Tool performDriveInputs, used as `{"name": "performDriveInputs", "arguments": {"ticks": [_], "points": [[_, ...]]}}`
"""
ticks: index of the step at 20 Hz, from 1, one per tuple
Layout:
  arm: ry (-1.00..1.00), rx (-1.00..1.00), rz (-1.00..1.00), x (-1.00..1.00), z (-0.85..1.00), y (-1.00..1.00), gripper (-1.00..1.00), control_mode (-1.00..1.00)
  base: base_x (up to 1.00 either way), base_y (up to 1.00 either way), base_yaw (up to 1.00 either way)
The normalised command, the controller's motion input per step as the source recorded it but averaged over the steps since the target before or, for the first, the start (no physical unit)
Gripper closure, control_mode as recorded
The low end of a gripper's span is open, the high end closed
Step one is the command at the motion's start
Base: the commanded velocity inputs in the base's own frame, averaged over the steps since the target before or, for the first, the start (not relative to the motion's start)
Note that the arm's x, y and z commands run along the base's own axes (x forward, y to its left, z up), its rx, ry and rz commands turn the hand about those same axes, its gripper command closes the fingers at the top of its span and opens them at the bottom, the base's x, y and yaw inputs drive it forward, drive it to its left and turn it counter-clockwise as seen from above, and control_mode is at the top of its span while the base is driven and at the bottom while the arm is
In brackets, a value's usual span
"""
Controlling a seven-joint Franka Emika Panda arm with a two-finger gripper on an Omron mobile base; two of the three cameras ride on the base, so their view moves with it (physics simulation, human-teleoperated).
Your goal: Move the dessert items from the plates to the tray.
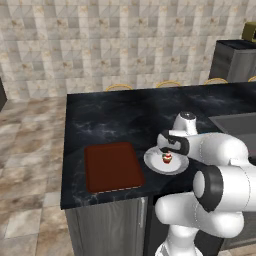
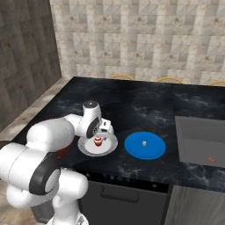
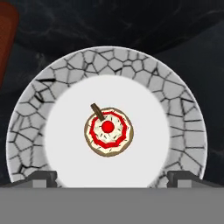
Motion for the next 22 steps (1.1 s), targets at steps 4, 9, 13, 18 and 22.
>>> {"name": "performDriveInputs", "arguments": {"ticks": [4, 9, 13, 18, 22], "points": [[0.00, 0.00, 0.00, 0.28, -0.12, 0.00, -1.00, -1.00, 0.00, 0.00, 0.00], [0.00, 0.00, 0.00, 0.04, -0.03, 0.00, -1.00, -1.00, 0.00, 0.00, 0.00], [0.00, 0.00, 0.00, 0.00, -0.13, 0.00, -1.00, -1.00, 0.00, 0.00, 0.00], [0.00, 0.00, 0.00, 0.00, -0.19, 0.00, -1.00, -1.00, 0.00, 0.00, 0.00], [0.00, 0.00, 0.00, 0.00, -0.22, 0.00, -1.00, -1.00, 0.00, 0.00, 0.00]]}}
